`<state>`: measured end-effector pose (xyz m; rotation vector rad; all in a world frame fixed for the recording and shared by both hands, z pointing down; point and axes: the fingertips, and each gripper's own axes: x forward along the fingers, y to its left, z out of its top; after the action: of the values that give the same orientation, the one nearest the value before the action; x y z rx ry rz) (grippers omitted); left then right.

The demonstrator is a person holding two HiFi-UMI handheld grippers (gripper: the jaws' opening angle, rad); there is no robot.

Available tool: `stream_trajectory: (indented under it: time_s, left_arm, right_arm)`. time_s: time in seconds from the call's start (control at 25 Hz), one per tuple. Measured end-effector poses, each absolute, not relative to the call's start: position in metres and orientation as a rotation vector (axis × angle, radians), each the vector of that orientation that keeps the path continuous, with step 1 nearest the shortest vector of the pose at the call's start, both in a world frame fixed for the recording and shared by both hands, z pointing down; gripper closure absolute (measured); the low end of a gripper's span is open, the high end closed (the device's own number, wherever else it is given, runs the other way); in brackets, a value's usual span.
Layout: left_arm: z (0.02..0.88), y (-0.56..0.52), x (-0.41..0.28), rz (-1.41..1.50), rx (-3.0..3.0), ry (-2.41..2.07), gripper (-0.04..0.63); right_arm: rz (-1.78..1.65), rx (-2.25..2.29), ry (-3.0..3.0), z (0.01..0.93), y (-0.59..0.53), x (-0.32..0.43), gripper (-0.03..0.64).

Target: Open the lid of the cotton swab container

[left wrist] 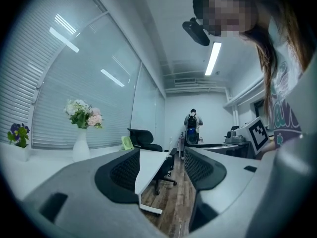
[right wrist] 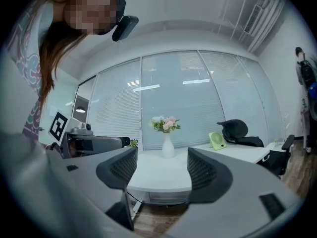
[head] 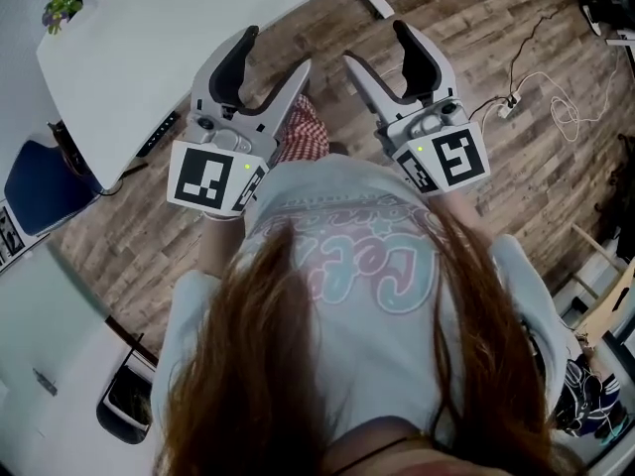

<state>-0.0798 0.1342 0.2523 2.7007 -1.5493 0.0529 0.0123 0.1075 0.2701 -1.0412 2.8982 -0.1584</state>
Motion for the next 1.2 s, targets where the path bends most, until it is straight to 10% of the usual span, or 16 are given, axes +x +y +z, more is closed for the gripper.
stream_trajectory:
  time_s: [1.2]
  left_arm:
    - [0.26,-0.097,-0.118,0.118,2.84,-1.252,0.345]
  right_arm:
    - [-0.13,-1.244,2.851,0.267,-0.119,-0.028,0.316]
